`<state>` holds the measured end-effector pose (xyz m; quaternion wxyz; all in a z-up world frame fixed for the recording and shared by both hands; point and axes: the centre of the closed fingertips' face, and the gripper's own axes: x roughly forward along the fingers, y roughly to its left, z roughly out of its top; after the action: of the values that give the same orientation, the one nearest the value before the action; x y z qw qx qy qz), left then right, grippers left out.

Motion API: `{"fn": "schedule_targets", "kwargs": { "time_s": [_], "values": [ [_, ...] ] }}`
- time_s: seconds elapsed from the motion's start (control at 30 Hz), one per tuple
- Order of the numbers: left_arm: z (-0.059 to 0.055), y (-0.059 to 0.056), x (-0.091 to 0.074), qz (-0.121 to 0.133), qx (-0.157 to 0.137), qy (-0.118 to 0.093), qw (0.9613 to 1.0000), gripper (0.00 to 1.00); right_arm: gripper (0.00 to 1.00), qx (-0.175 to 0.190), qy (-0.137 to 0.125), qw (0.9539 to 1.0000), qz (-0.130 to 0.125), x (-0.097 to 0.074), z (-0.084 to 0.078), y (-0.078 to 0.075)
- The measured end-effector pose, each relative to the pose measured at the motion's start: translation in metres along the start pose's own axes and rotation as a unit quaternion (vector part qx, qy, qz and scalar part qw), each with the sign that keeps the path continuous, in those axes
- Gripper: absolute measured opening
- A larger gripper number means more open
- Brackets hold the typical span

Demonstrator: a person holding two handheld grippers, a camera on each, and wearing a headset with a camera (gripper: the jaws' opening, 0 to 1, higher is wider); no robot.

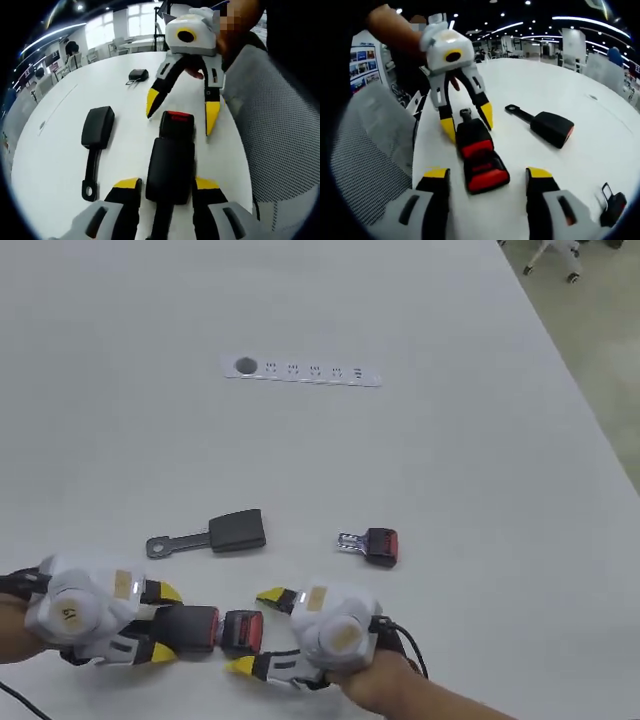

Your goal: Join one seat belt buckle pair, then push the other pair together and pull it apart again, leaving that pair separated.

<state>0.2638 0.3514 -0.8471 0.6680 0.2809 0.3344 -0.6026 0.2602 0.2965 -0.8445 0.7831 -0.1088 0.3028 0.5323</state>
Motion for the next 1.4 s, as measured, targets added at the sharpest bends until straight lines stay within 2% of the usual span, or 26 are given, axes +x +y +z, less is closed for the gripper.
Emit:
{"fn": "schedule_targets", "kwargs": {
  "time_s": [0.03,0.1,0.13,0.37,0.53,0.67,0.8,0.97,1.23,1.4],
  "values": [
    [0.0,-0.001,-0.001,0.003,-0.014,0.0,0.9999,0.5,0.7,-0.007,-0.006,0.9999,-0.006,-0.005,0.003,-0.002],
    [0.008,-0.003,-0.004,0.009,-0.032,-0.023,0.9992,0.64,0.73,-0.011,-0.011,0.9998,-0.015,-0.012,0.005,-0.005],
    [0.012,-0.001,-0.008,0.018,-0.039,-0.031,0.9986,0.67,0.74,-0.009,-0.012,0.9997,-0.017,-0.017,0.005,-0.006],
    [0.031,0.016,-0.026,0.058,-0.068,-0.068,0.9937,0.76,0.78,0.001,-0.018,0.9985,-0.052,-0.048,0.005,-0.024],
    [0.052,0.029,-0.034,0.078,-0.066,-0.097,0.9901,0.79,0.83,0.006,-0.031,0.9969,-0.072,-0.068,0.01,-0.033],
    [0.065,0.038,-0.036,0.087,-0.057,-0.105,0.9891,0.79,0.84,0.002,-0.032,0.996,-0.083,-0.084,0.009,-0.037],
    [0.08,0.044,-0.036,0.089,-0.051,-0.116,0.9879,0.79,0.87,0.004,-0.026,0.9956,-0.09,-0.095,0.0,-0.039],
    [0.087,0.052,-0.034,0.098,-0.036,-0.113,0.9882,0.79,0.88,0.014,-0.028,0.9938,-0.107,-0.112,-0.003,-0.048],
    [0.097,0.068,-0.032,0.103,-0.035,-0.111,0.9879,0.79,0.88,0.019,-0.03,0.9907,-0.131,-0.136,-0.009,-0.077],
    [0.101,0.077,-0.025,0.1,-0.031,-0.105,0.989,0.79,0.88,0.018,-0.02,0.9899,-0.139,-0.147,-0.017,-0.1]
  ]
}}
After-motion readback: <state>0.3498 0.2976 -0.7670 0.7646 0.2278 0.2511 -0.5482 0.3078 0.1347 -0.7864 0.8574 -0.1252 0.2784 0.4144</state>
